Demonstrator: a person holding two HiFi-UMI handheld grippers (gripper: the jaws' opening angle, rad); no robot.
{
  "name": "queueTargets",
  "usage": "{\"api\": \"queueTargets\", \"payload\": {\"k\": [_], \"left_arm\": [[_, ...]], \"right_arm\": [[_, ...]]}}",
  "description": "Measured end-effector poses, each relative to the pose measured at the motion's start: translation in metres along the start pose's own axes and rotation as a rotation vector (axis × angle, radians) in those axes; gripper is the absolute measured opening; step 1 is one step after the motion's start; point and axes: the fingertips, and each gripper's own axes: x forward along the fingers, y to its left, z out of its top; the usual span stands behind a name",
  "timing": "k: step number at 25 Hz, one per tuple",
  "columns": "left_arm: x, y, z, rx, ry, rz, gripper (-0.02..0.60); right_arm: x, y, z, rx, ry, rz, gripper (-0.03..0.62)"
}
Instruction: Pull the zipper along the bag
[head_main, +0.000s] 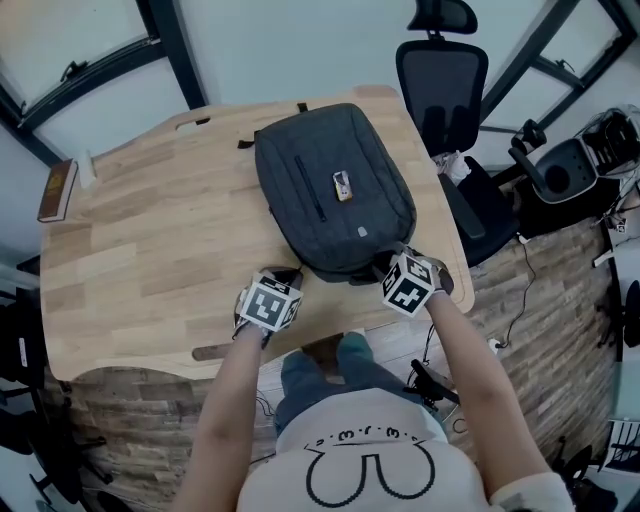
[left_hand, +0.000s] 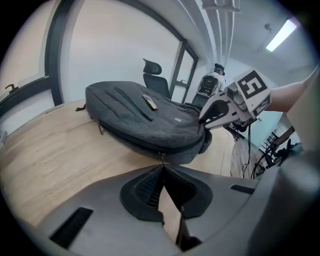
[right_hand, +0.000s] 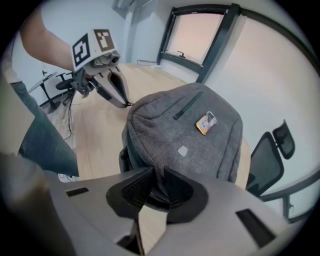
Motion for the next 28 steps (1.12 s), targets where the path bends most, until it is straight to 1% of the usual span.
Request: {"api": "queueTargets", "payload": {"k": [2, 6, 8, 9, 10, 12, 15, 16, 17, 19, 21, 23, 25, 27, 28], "left_arm": [[0.008, -0.013, 0.001, 0.013, 0.006, -0.017, 0.017], [0.017, -0.021, -0.002, 0.008, 0.017, -0.029, 0.015], [0.017, -0.020, -0.003, 0.003, 0.022, -0.031, 0.017], [0.017, -0.020, -0.004, 0.004, 0.022, -0.033, 0.017], [0.017, -0.020, -0.003, 0.008, 0.022, -0.035, 0.015], [0.017, -0.020, -0.003, 0.015, 0.022, -0.038, 0.017], [0.017, -0.021, -0.003, 0.015, 0.020, -0.041, 0.015], [0.017, -0.020, -0.002, 0.018, 0.018, -0.041, 0.017], [0.017, -0.019, -0.003, 0.024, 0.017, -0.037, 0.017], [0.016, -0.016, -0.004, 0.052, 0.020, -0.029, 0.017], [0.016, -0.013, -0.005, 0.100, 0.031, -0.032, 0.017], [0.015, -0.002, -0.004, 0.138, 0.045, -0.018, 0.017], [0.011, 0.019, -0.003, 0.122, 0.050, 0.006, 0.017], [0.007, 0.041, 0.000, 0.091, 0.045, 0.007, 0.017], [0.006, 0.051, 0.003, 0.091, 0.043, 0.009, 0.017]], "right_arm": [[-0.003, -0.011, -0.009, 0.007, 0.021, -0.041, 0.133], [-0.015, -0.012, -0.011, 0.019, 0.033, -0.038, 0.157], [-0.020, 0.001, -0.001, 0.033, -0.002, 0.001, 0.172], [-0.021, 0.011, 0.007, 0.043, -0.030, 0.032, 0.238], [-0.021, 0.022, 0.017, 0.049, -0.056, 0.060, 0.252], [-0.017, 0.039, 0.039, 0.031, -0.099, 0.087, 0.252], [-0.006, 0.052, 0.074, 0.007, -0.148, 0.070, 0.235], [-0.001, 0.052, 0.082, 0.009, -0.150, 0.059, 0.213], [0.003, 0.053, 0.087, 0.009, -0.141, 0.053, 0.157], [0.008, 0.055, 0.086, 0.013, -0.110, 0.064, 0.137], [0.008, 0.055, 0.084, 0.041, -0.099, 0.090, 0.133], [0.008, 0.055, 0.085, 0.063, -0.091, 0.108, 0.132], [0.010, 0.057, 0.084, 0.067, -0.080, 0.114, 0.130], [0.011, 0.058, 0.084, 0.075, -0.075, 0.114, 0.130], [0.011, 0.058, 0.084, 0.081, -0.073, 0.115, 0.130]]}}
